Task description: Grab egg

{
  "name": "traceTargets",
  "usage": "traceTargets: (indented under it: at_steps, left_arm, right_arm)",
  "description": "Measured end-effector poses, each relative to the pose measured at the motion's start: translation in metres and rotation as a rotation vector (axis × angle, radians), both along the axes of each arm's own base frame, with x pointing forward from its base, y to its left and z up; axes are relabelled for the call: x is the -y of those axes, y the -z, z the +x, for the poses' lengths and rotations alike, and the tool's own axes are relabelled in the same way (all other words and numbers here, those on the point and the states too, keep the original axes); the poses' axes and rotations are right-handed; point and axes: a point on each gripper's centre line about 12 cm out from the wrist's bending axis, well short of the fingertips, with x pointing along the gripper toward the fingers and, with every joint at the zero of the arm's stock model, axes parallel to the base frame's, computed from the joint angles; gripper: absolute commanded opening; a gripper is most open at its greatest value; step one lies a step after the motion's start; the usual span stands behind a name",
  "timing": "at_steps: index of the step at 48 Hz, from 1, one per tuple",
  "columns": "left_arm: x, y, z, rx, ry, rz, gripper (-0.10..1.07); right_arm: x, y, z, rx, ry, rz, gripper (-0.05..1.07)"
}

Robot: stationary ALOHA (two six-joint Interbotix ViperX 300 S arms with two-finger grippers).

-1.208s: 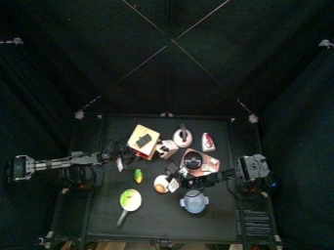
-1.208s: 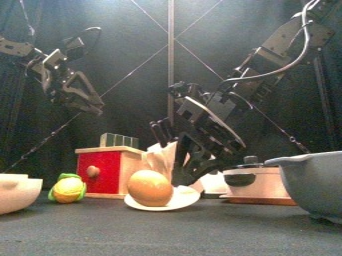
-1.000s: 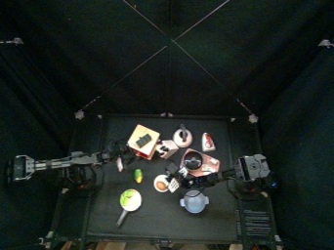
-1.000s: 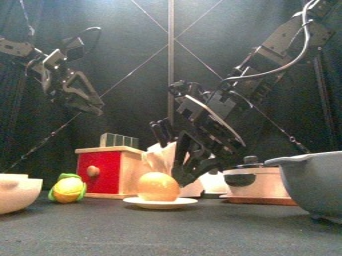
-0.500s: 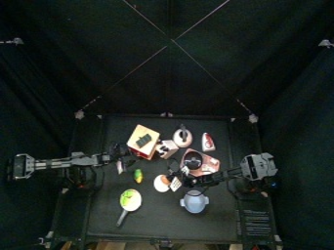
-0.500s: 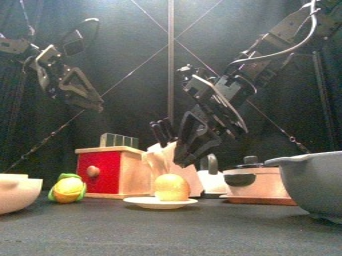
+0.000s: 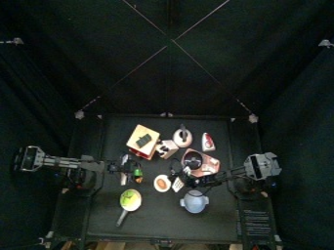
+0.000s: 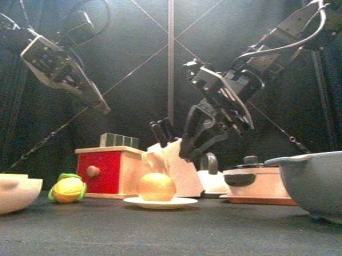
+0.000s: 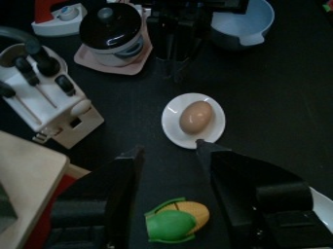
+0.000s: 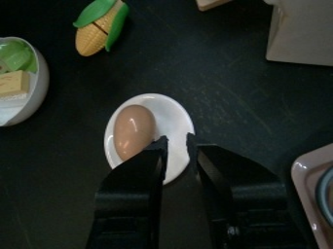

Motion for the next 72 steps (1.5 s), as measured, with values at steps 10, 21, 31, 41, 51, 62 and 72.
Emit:
traceTargets:
  at_steps: [10,21,31,41,51,62,72]
  left_arm:
    - [0.014,0.034,0.022,-0.115,0.105,0.077,0.99]
    - [0.031,0.044,0.04,-0.141,0.179,0.113,0.99]
    - [0.034,0.055,0.053,-0.166,0.221,0.154,0.99]
    - [0.037,0.065,0.062,-0.189,0.252,0.185,0.99]
    - [0.038,0.074,0.067,-0.209,0.283,0.217,0.99]
    - [0.038,0.078,0.07,-0.22,0.314,0.256,0.99]
    - [0.037,0.082,0.074,-0.229,0.351,0.306,0.99]
  right_arm:
    - [0.001,-0.007,-0.014,0.011,-0.002,0.005,0.65]
    - [0.0,-0.005,-0.019,0.004,-0.002,0.007,0.65]
    - [-0.001,-0.001,-0.022,-0.01,-0.004,0.007,0.65]
    - [-0.001,-0.002,-0.024,-0.008,-0.006,0.007,0.65]
    - [-0.001,-0.002,-0.024,-0.008,-0.007,0.007,0.65]
    - [-0.001,-0.002,-0.024,-0.008,-0.007,0.007,0.65]
    - [-0.001,-0.001,-0.025,-0.011,-0.006,0.007,0.65]
